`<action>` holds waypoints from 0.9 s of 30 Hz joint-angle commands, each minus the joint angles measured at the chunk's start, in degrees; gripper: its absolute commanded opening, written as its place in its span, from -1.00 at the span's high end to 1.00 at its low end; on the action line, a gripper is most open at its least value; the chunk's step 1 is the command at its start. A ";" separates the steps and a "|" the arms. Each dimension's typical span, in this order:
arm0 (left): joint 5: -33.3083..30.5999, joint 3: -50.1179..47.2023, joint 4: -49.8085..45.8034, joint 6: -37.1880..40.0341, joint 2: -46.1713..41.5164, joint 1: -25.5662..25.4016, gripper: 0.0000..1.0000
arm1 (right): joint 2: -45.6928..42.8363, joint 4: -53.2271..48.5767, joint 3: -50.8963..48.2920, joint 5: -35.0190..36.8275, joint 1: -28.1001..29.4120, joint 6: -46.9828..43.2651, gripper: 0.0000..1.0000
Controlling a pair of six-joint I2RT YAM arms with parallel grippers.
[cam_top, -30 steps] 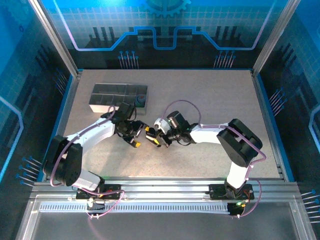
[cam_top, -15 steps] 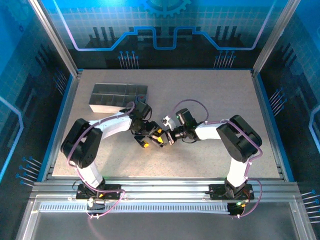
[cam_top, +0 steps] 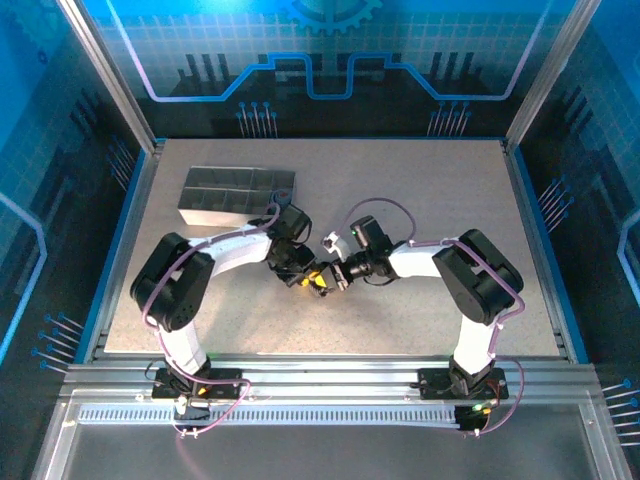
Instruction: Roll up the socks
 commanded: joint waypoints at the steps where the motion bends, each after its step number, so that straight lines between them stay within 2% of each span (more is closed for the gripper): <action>1: -2.42 -10.19 -9.99 -1.94 -3.62 2.31 1.00 | 5.18 -16.06 3.92 8.29 4.67 -8.03 0.83; 4: -4.07 -17.14 -9.43 -4.72 -12.55 4.80 1.00 | 4.17 -16.47 8.50 9.53 9.06 -12.91 0.55; 6: -5.19 -19.40 -9.58 -5.69 -17.36 5.12 1.00 | 0.23 -12.57 7.92 12.75 11.45 -14.10 0.39; 11: -5.81 -19.08 -12.28 -8.28 -20.94 4.05 1.00 | -14.43 4.75 -5.07 28.02 17.51 -10.23 -0.04; 14: -5.51 -16.29 -14.92 -8.84 -18.03 2.90 1.00 | -18.12 6.82 -9.80 33.82 21.16 -6.04 -0.09; 19: -5.51 -8.31 -23.19 -6.23 -9.16 0.89 1.00 | -19.04 9.08 -13.55 41.65 27.74 -0.67 -0.13; 27: -4.37 -3.33 -25.17 -4.72 -0.18 0.72 1.00 | -15.51 10.67 -8.41 49.42 31.83 -0.03 -0.19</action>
